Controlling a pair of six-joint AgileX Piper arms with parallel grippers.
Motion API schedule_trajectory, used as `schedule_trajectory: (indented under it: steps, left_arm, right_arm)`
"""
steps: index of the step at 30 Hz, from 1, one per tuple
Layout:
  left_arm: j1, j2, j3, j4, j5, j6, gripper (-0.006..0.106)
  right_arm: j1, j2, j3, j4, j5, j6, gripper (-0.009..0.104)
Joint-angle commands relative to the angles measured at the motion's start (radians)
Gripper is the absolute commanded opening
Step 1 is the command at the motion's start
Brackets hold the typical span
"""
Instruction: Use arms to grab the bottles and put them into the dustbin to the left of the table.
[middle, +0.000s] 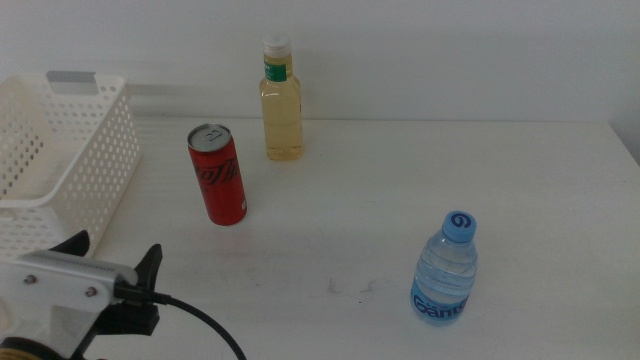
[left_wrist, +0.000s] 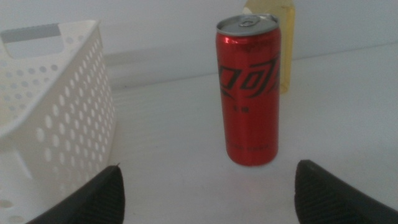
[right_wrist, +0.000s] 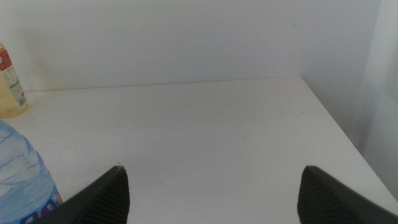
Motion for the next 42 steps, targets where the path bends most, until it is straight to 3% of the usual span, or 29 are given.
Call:
schedule_trajectory:
  steps: [1, 10, 17, 20, 42]
  left_arm:
    - [-0.008, 0.051, 0.002, 0.016, -0.071, -0.004, 0.094]
    - [-0.008, 0.088, -0.037, 0.068, -0.065, -0.012, 0.094]
    - [-0.008, 0.139, -0.249, 0.142, 0.183, -0.012, 0.094]
    - [-0.008, 0.217, -0.314, 0.146, 0.185, -0.022, 0.094]
    - [-0.008, 0.689, -0.725, -0.01, 0.129, -0.038, 0.094]
  right_arm:
    - [0.001, -0.004, 0.004, -0.008, -0.008, -0.004, 0.09]
    - [0.001, -0.004, 0.004, -0.008, -0.008, -0.004, 0.09]
    - [0.001, -0.004, 0.004, -0.008, -0.008, -0.004, 0.09]
    - [0.001, -0.004, 0.004, -0.008, -0.008, -0.004, 0.09]
    - [0.001, -0.004, 0.004, -0.008, -0.008, -0.004, 0.09]
